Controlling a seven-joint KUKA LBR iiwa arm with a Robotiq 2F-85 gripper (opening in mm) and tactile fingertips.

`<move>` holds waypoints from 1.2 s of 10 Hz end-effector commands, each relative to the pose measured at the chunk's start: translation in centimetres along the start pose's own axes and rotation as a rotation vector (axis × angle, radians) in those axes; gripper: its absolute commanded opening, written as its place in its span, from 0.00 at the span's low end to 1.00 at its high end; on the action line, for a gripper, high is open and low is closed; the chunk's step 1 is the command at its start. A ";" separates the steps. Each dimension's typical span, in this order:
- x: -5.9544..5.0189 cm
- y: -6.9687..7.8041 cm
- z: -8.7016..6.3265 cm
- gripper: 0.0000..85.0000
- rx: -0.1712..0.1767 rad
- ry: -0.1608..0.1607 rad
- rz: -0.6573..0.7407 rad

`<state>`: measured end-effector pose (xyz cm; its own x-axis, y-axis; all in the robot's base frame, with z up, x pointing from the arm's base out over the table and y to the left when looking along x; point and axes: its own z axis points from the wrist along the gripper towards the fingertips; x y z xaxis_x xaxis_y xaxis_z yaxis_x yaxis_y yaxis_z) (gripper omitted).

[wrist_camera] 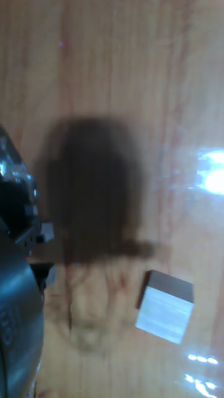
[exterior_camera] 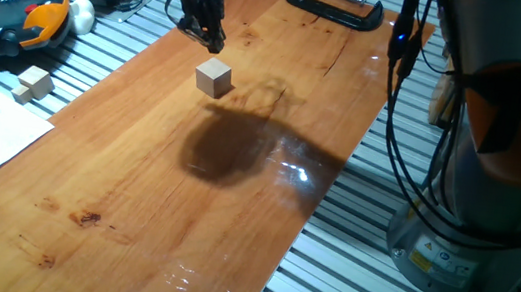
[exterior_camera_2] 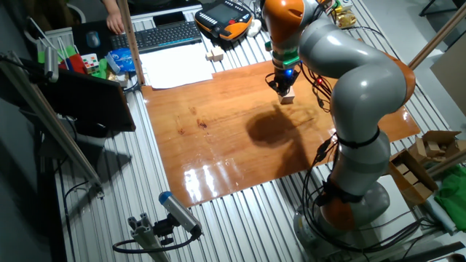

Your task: Hold a small block with the gripper and sweep it from left to right on the table

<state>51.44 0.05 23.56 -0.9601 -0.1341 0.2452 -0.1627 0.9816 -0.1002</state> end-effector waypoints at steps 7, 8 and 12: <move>0.0 0.0 0.0 0.01 -0.002 -0.003 -0.017; 0.0 0.0 0.0 0.01 -0.003 0.001 -0.025; 0.0 0.0 0.0 0.01 -0.005 0.004 -0.033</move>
<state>51.40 0.07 23.55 -0.9527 -0.1692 0.2524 -0.1961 0.9769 -0.0854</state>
